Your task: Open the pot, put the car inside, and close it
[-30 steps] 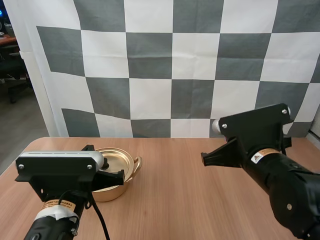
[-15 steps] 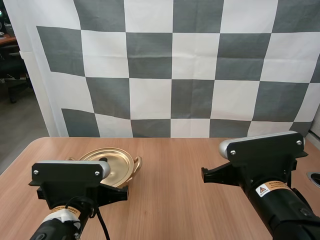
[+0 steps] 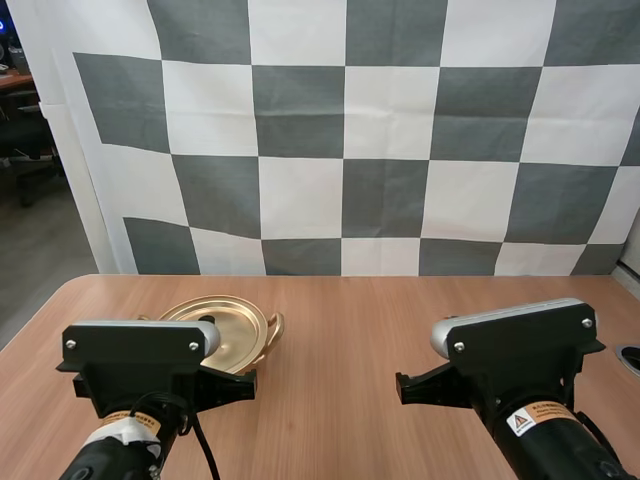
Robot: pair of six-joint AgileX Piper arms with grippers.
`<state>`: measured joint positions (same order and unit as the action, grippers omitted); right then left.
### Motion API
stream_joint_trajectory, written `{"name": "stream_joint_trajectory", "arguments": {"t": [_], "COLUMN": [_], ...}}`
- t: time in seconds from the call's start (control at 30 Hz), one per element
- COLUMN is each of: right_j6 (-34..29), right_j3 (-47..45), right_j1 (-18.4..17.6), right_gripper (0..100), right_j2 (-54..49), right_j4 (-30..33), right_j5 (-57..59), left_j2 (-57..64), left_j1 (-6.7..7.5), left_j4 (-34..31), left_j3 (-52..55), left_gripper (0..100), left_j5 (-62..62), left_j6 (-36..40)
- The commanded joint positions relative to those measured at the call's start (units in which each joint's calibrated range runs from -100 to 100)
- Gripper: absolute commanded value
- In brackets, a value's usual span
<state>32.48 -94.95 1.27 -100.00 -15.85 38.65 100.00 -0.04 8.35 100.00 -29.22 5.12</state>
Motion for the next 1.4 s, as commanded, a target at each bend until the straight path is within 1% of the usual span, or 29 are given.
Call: {"name": "stream_joint_trajectory", "arguments": {"t": [0.0,0.37,0.47,0.6,1.13,1.2,1.27,1.3,1.37], "right_j6": [0.0,-0.1,-0.1,-0.1,-0.1,-1.6,-4.0,-6.1,-10.5], "right_j3": [0.0,-0.1,-0.1,-0.1,-1.2,-3.6,-5.1,-5.1,-5.1], "right_j1": [0.0,0.0,0.0,0.0,0.0,0.0,0.0,0.0,0.0], "right_gripper": [0,0,0,0,0,0,0,0,0], "right_j2": [0.0,0.0,0.0,0.0,0.0,0.0,0.0,0.0,0.0], "right_j4": [0.0,0.9,-3.1,-5.4,-6.2,-6.2,-6.1,-4.1,-0.8], "right_j5": [0.5,0.4,0.4,0.4,0.4,-2.0,-10.6,-10.6,-16.2], "left_j2": [0.0,0.0,0.0,0.0,0.0,0.0,0.0,0.0,0.0], "left_j1": [0.01,0.01,0.01,0.01,0.01,0.01,0.01,0.01,0.01], "left_j4": [0.0,0.0,0.0,0.0,0.0,0.0,0.0,0.0,-0.1], "left_j3": [0.0,0.0,0.0,0.0,0.0,0.0,0.0,0.0,0.0], "left_gripper": [0,0,0,0,0,0,0,0,0], "left_j5": [-0.1,-0.1,-0.1,-0.1,-0.1,-0.1,-0.1,-0.1,-0.1], "left_j6": [0.0,0.0,0.0,0.0,0.0,0.0,0.0,0.0,0.0]}}
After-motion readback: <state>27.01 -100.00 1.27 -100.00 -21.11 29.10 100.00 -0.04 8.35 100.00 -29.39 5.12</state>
